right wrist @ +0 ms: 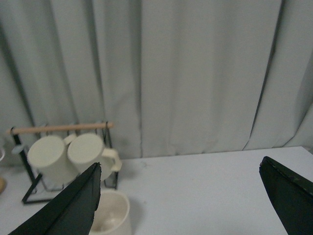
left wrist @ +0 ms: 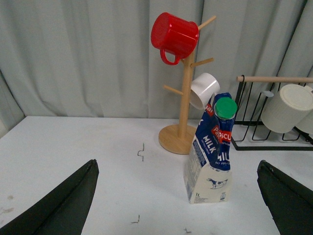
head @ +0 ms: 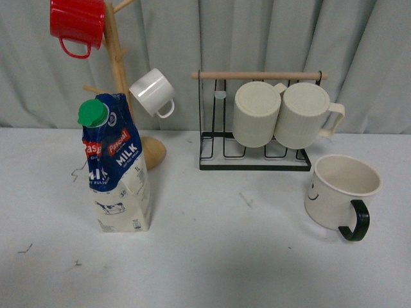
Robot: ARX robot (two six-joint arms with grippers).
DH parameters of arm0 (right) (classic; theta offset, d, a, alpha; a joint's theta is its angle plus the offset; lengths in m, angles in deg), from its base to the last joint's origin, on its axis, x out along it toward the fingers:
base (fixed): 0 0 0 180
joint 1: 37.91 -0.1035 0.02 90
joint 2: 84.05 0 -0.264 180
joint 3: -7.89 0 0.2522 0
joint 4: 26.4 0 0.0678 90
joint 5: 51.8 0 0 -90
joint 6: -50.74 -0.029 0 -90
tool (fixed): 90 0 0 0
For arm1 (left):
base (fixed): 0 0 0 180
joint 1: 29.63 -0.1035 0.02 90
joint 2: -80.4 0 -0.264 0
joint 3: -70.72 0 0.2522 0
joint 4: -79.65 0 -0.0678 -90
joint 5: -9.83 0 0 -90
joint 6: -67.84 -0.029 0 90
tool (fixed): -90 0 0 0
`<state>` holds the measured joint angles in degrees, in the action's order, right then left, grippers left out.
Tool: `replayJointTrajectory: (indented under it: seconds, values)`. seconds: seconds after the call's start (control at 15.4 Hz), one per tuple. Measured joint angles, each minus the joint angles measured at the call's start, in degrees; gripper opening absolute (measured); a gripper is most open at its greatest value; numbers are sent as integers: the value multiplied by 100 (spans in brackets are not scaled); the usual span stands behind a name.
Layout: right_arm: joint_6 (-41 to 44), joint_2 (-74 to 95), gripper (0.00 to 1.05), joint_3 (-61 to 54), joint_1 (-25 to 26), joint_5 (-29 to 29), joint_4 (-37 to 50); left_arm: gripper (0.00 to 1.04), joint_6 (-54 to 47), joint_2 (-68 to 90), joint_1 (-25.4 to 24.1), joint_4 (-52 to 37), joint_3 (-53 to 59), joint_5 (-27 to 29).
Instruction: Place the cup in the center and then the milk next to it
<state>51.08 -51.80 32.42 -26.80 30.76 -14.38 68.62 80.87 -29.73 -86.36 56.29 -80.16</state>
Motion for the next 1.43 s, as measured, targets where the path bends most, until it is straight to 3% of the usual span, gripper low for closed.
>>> replayJointTrajectory:
  seconds: [0.06,0.19,0.39,0.58,0.97,1.43]
  values:
    - [-260,914,98,463,81,87,455,98,0,0,0,0,0,0]
    - [-859,3032,98,1836,-118,439,417,98,0,0,0,0,0,0]
    - [-1305,5442,98,3790,-605,682,-660,98,0,0,0,0,0,0]
    - [-1226,6839,98,4994,-1113,667,-1989,98,0,0,0,0,0,0]
    - [-933,7967,98,5678,-1375,728,-2702,98,0,-2,0,2,0,0]
    - [-981,8441,98,5563,-1366,643,-2411,98,0,-2,0,0,0,0]
